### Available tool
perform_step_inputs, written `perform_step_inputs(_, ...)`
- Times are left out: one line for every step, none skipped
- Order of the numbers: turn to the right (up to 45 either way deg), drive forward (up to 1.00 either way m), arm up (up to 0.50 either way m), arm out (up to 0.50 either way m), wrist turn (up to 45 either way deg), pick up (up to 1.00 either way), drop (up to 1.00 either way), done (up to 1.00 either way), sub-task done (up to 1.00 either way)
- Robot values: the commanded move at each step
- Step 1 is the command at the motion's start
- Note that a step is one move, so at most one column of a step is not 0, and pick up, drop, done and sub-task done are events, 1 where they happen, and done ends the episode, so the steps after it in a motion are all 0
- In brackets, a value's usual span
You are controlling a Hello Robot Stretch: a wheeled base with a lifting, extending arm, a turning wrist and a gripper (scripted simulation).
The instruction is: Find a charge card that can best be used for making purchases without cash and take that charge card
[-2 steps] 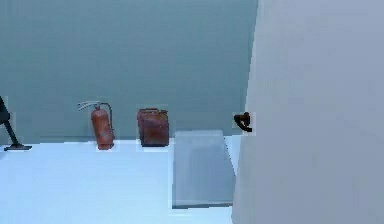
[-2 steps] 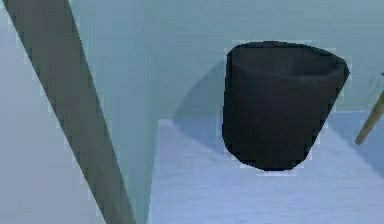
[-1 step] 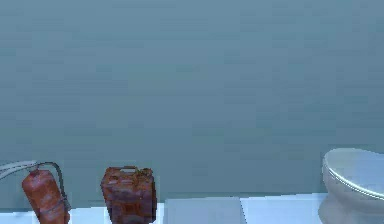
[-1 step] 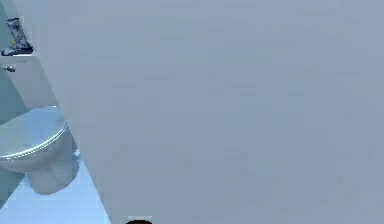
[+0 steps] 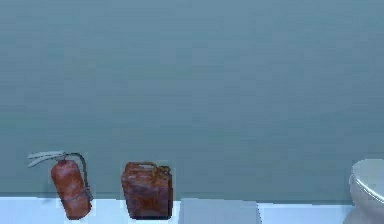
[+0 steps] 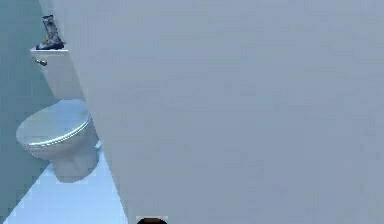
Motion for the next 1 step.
perform_step_inputs(0.0, 0.15, 0.00, 0.00, 0.0, 0.00, 0.00, 0.00, 0.00)
